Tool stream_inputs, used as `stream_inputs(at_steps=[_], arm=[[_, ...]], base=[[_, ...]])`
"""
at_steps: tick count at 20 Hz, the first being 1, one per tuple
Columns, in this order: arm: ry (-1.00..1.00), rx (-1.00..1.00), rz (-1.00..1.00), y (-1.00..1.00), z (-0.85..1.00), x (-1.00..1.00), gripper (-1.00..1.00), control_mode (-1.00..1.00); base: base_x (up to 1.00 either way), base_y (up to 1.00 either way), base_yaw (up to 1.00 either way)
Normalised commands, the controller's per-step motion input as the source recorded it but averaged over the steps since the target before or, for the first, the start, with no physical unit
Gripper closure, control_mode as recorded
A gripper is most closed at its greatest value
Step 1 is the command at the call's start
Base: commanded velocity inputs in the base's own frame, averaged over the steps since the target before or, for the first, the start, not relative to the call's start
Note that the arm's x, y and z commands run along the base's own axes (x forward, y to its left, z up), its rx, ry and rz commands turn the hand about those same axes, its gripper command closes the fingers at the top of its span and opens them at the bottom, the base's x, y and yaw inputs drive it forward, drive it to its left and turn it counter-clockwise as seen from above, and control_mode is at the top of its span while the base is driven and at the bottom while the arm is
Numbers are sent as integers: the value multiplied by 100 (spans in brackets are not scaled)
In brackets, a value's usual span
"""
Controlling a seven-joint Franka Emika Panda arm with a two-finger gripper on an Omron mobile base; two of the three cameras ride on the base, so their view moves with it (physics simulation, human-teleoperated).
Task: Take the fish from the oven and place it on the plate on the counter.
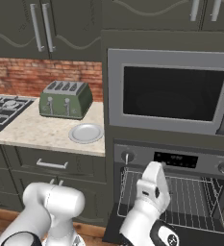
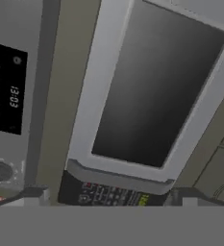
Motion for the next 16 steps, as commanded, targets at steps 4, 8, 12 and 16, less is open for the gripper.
stream_inputs(at_steps=[4,8,12,16], arm=[[0,-84,37,-49,49,-57,-100,-100],[3,-90,31,-48,27,-55,-100,-100],[15,-70,29,-68,3,-36,-100,-100],[35,-19,5,-73,7,-2,-100,-100]], base=[[0,0,0],[0,0,0],[0,0,0],[0,0,0]])
